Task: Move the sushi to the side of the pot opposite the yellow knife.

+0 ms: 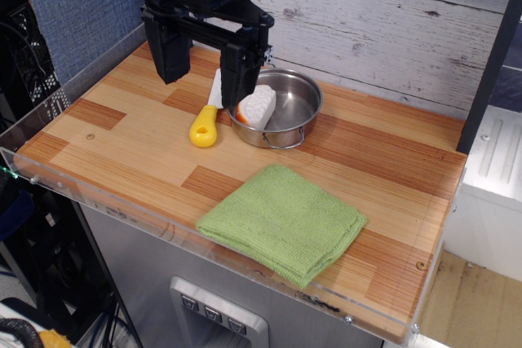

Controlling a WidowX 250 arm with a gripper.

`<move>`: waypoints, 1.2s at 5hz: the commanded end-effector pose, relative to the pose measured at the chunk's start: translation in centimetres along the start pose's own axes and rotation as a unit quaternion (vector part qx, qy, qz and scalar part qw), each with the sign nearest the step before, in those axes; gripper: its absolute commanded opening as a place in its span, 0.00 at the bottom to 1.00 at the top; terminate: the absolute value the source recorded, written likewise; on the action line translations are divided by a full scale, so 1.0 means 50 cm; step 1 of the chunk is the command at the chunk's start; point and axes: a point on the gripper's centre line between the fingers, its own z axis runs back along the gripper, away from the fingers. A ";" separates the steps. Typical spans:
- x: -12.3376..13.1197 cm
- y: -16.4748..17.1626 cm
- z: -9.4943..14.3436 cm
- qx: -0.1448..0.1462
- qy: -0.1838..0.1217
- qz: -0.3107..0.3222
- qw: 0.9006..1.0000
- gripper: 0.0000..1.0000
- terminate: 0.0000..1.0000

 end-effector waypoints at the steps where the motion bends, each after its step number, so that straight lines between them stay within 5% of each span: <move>1: 0.000 0.000 0.000 0.000 0.000 0.000 1.000 1.00 0.00; 4: 0.153 0.049 -0.087 0.011 -0.015 0.021 1.000 1.00 0.00; 6: 0.206 0.063 -0.136 0.037 -0.012 0.041 0.998 1.00 0.00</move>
